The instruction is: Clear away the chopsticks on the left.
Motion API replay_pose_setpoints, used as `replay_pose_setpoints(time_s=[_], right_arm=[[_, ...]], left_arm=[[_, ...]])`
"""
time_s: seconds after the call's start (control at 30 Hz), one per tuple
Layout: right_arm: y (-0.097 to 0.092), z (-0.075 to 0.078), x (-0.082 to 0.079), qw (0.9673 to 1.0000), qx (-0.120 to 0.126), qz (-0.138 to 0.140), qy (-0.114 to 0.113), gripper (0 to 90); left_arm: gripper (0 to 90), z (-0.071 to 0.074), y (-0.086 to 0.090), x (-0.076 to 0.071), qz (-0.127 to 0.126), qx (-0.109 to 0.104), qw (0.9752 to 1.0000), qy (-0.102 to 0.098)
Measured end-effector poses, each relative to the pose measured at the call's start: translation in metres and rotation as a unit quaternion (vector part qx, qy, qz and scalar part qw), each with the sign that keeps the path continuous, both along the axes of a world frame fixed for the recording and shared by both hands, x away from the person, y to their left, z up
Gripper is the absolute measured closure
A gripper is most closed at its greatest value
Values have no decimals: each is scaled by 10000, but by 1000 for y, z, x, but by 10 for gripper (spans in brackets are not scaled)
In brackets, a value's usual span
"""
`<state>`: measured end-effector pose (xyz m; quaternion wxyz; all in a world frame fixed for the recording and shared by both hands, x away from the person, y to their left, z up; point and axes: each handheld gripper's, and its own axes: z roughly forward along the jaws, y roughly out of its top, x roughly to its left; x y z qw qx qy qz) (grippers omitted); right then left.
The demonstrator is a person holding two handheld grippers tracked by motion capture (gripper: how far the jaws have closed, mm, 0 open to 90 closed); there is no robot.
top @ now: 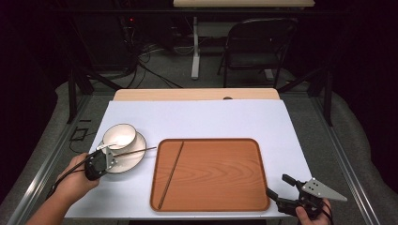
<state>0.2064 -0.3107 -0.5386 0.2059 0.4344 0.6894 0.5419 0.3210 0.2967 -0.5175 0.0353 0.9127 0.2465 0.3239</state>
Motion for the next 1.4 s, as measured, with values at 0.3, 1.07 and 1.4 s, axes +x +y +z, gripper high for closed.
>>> replay_pose_setpoints(time_s=[0.3,1.07,1.4], right_arm=[[0,0,-1,10000,-8,-5,-23,146],[0,0,-1,10000,-7,-6,-31,146],[0,0,-1,10000,-10,1,-28,146]], left_arm=[[693,-7,1,8,-54,45,10000,2],[831,-5,-11,3,-488,280,9980,292],[832,5,-17,-4,-596,233,9977,223]])
